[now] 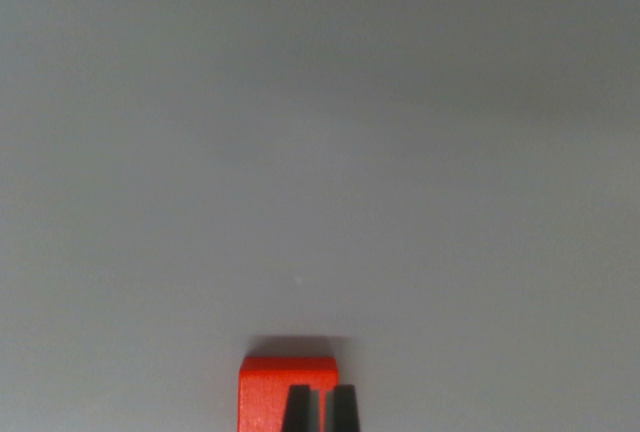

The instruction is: Reach red block

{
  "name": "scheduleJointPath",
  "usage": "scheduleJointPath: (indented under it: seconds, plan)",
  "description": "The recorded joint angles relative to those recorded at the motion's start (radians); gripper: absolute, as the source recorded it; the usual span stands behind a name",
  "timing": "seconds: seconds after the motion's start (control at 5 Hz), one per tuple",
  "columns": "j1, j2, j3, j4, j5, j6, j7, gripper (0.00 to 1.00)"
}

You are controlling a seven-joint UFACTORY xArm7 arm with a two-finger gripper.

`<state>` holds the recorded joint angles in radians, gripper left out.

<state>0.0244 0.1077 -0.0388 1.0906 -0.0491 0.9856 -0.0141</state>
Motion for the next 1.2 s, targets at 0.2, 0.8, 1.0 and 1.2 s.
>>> scheduleJointPath:
  seconds: [0.2, 0.8, 1.0, 1.2]
  plan:
    - [0.0000, 0.000, 0.000, 0.000, 0.0000, 0.000, 0.000, 0.00]
    - [0.0016, 0.016, -0.001, -0.075, -0.0001, -0.090, 0.002, 0.00]
    - [0.0016, 0.016, -0.001, -0.075, -0.0001, -0.090, 0.002, 0.00]
    - [0.0023, 0.024, -0.001, -0.111, -0.0002, -0.133, 0.003, 0.00]
